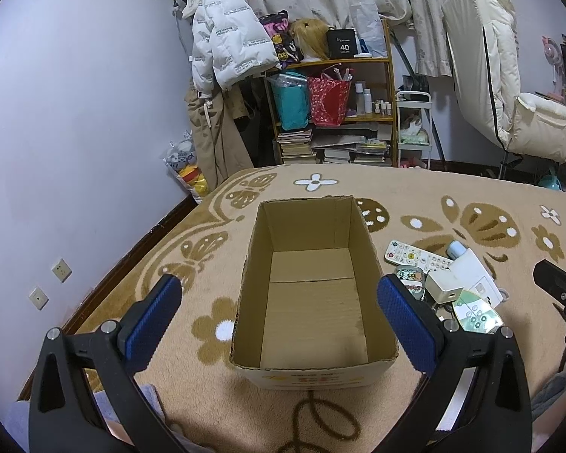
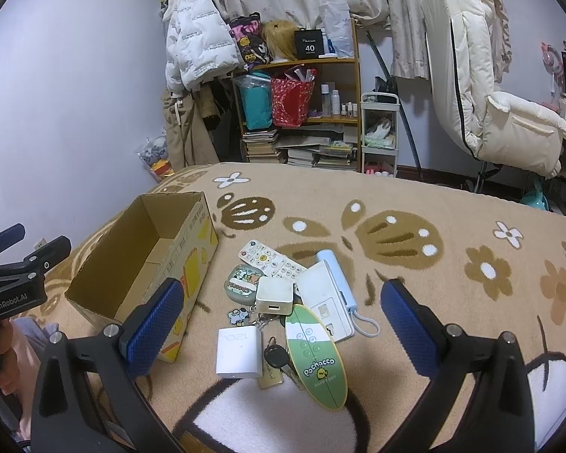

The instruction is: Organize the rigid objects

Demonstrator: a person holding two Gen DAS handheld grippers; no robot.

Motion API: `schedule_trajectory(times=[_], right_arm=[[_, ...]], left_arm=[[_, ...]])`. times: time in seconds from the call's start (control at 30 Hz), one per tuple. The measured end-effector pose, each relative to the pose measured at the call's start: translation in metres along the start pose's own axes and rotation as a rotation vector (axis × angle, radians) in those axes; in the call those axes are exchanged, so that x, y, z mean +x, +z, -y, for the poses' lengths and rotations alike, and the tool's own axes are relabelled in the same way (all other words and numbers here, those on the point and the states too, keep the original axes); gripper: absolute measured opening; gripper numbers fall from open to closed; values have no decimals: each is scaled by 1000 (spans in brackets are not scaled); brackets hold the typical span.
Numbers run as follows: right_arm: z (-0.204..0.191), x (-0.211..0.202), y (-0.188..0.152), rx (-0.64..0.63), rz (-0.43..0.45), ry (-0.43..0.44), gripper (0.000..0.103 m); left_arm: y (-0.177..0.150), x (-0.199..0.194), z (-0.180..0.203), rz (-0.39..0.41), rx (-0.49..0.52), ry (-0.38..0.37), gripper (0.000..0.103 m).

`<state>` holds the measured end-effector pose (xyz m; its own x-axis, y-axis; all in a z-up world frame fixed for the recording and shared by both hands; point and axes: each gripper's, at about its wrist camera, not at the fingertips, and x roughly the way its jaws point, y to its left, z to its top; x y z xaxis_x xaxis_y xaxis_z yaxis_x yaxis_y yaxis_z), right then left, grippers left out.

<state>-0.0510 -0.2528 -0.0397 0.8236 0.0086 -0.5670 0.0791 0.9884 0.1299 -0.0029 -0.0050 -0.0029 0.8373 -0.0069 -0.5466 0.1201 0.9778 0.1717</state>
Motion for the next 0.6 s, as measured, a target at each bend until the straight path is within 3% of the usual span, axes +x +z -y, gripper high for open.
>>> schedule_trajectory(times=[0.6], right_arm=[[2,2,-9,-5,-6,-6,103]], left_arm=[[-2,2,3,-8,11,2,102]])
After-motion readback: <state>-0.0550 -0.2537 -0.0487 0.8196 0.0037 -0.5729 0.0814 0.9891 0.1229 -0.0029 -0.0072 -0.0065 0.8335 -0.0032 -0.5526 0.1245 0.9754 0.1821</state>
